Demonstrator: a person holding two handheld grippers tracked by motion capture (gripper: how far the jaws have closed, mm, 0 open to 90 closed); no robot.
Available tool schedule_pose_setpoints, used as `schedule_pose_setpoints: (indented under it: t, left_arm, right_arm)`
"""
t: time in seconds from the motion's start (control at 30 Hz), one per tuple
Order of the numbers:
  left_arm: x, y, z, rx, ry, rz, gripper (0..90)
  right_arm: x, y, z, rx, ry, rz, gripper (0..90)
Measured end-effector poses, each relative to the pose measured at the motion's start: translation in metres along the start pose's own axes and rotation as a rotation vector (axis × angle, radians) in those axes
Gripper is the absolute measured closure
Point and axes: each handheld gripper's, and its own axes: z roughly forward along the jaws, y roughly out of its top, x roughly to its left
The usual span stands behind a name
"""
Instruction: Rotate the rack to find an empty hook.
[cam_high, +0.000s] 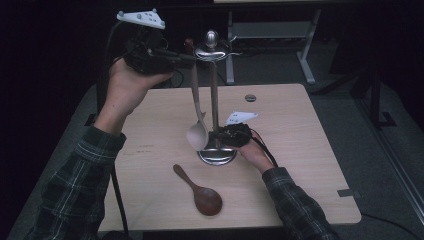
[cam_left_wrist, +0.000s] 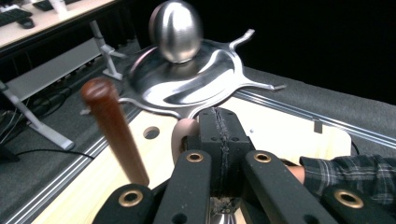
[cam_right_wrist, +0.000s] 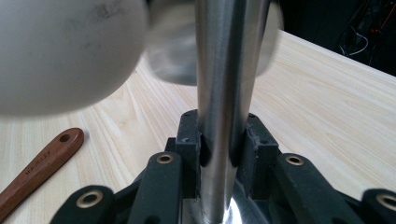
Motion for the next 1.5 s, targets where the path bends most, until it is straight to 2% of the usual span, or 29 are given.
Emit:
schedule_pose_setpoints:
  t: [0.37,0.57,0.67,0.83,0.9,1.0,1.07,1.17,1.3,1.4,1.5]
  left_arm:
    - [0.012,-0.002,-0.001,-0.016,0.015,-0.033,90.0]
    - [0.016,-0.003,-0.001,-0.021,0.032,-0.038,89.9]
    - [0.018,-0.003,-0.001,-0.022,0.054,-0.039,89.9]
    - [0.018,-0.004,-0.001,-0.025,0.055,-0.044,89.9]
    - [0.017,-0.006,-0.003,-0.032,0.034,-0.049,89.9]
    - [0.014,-0.010,-0.005,-0.035,0.029,-0.047,89.9]
    - [0.013,-0.014,-0.006,-0.032,0.026,-0.047,89.9]
    - [0.009,-0.024,-0.008,-0.019,0.015,-0.047,89.9]
    - [0.005,-0.040,-0.009,0.000,0.014,-0.051,89.9]
    - [0.003,-0.056,-0.007,0.021,0.021,-0.054,89.9]
    - [0.000,-0.075,-0.006,0.032,0.027,-0.078,89.9]
  right_arm:
    - [0.000,0.000,0.000,0.000,-0.006,-0.003,71.7]
    - [0.001,0.000,0.001,-0.004,-0.005,0.000,71.7]
    - [0.001,0.000,0.001,-0.002,-0.006,-0.001,71.7]
    - [0.001,0.000,0.000,0.000,-0.007,-0.003,71.7]
    - [0.001,0.000,0.000,0.001,-0.006,-0.004,71.7]
    - [0.001,0.000,0.000,0.002,-0.006,-0.002,71.6]
    - [0.001,0.001,0.000,0.011,-0.002,0.002,70.8]
    - [0.001,0.003,-0.002,0.025,0.018,0.018,54.4]
    - [0.004,0.003,-0.014,0.039,0.013,0.024,47.5]
    - [0.005,-0.001,-0.025,0.054,0.005,0.032,48.3]
    - [0.007,-0.008,-0.038,0.082,0.016,0.058,57.1]
